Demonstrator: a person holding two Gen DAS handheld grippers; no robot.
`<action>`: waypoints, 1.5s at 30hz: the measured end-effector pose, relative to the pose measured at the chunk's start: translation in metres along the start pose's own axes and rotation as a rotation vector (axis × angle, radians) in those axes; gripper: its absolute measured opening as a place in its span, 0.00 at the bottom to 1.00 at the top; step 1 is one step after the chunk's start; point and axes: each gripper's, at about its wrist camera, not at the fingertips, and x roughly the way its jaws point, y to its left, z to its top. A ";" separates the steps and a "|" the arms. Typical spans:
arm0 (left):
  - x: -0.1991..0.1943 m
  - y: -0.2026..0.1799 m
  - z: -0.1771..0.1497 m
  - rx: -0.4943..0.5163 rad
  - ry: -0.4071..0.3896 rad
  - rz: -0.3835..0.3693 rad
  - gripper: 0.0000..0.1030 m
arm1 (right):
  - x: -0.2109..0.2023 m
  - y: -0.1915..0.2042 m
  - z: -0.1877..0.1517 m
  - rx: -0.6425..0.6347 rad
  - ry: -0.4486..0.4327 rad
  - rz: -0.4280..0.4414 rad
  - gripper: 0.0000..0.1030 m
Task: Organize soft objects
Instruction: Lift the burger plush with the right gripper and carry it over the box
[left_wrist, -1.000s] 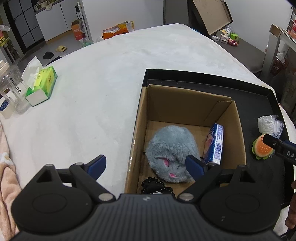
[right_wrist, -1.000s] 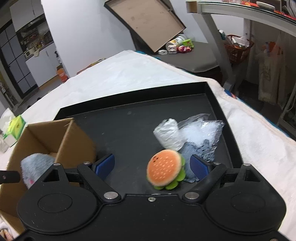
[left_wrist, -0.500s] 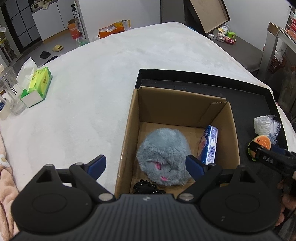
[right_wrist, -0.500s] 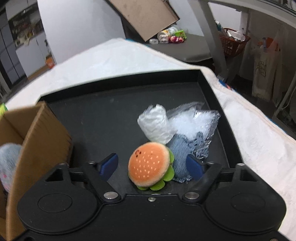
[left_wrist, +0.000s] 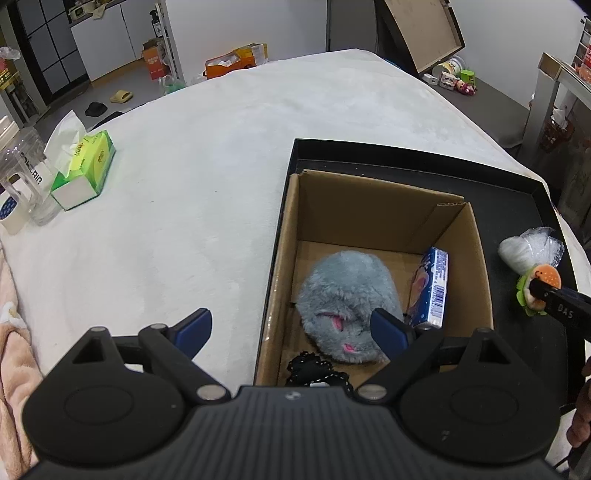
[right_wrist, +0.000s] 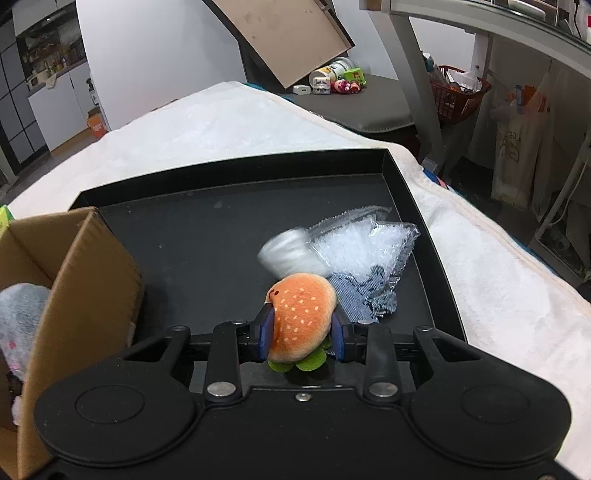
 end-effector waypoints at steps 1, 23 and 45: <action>0.000 0.001 0.000 -0.001 -0.001 0.000 0.89 | -0.002 0.001 0.001 -0.004 -0.002 0.002 0.30; -0.002 0.023 -0.005 -0.003 -0.019 -0.072 0.88 | -0.054 0.027 0.037 -0.017 -0.049 0.102 0.30; 0.013 0.045 -0.026 -0.045 0.002 -0.210 0.26 | -0.083 0.098 0.043 -0.073 -0.069 0.159 0.30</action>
